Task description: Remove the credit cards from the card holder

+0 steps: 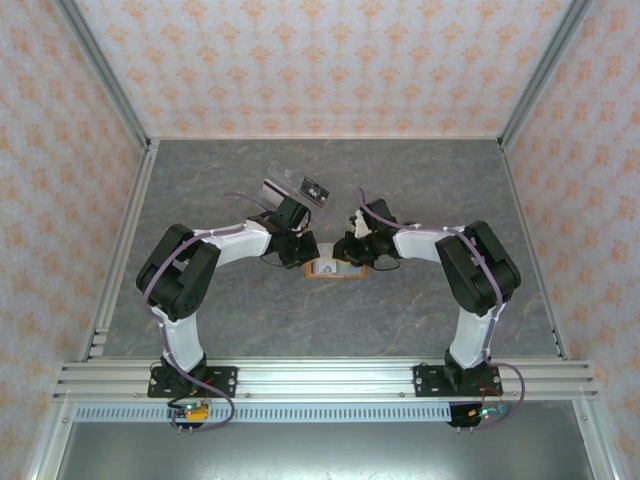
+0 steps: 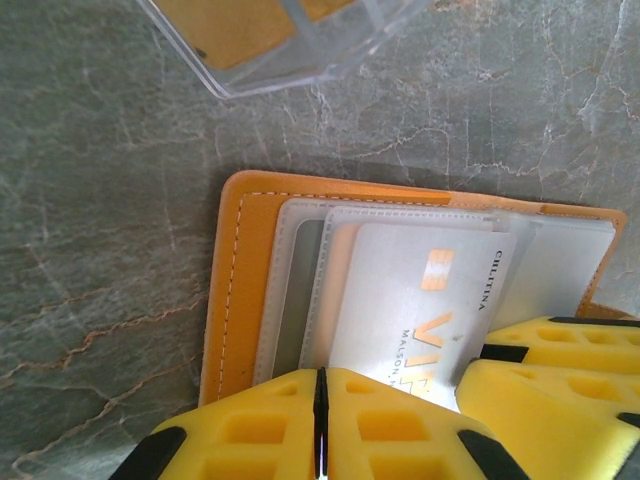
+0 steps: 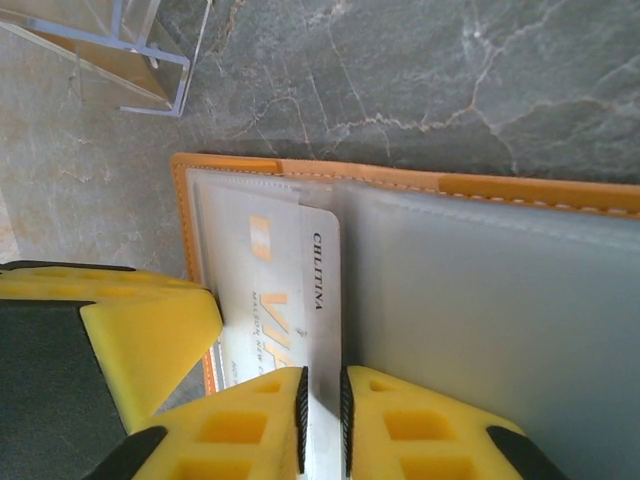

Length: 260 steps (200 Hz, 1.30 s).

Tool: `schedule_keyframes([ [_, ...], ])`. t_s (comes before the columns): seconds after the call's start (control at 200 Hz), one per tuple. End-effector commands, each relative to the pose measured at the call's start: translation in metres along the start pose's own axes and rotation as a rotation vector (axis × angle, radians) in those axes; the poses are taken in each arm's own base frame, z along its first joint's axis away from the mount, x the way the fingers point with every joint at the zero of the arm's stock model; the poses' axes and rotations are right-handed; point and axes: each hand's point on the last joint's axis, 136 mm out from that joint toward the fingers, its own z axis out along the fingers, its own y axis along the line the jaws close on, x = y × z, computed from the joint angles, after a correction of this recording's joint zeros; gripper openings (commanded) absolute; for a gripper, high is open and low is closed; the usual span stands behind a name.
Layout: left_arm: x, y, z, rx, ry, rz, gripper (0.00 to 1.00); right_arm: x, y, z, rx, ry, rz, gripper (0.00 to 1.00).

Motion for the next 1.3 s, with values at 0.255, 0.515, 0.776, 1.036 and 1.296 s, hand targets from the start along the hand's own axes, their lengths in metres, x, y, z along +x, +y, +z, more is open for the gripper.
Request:
schedule_keyframes([
  [0.255, 0.003, 0.022, -0.002, -0.104, -0.002, -0.008, 0.12, -0.009, 0.002, -0.001, 0.009, -0.020, -0.015, 0.00],
  [0.515, 0.002, 0.023, -0.010, -0.108, -0.015, 0.001, 0.15, -0.011, -0.009, -0.019, 0.032, -0.060, -0.008, 0.00],
  [0.776, 0.001, 0.017, -0.011, -0.084, -0.014, 0.010, 0.12, -0.009, -0.010, -0.016, 0.019, -0.046, -0.003, 0.00],
  [1.036, -0.006, -0.019, -0.031, 0.039, -0.052, 0.057, 0.13, -0.008, -0.013, -0.012, 0.027, -0.031, -0.006, 0.00],
  [1.296, 0.001, -0.014, -0.007, 0.021, -0.005, 0.053, 0.09, -0.009, -0.014, -0.009, 0.030, -0.022, -0.006, 0.09],
])
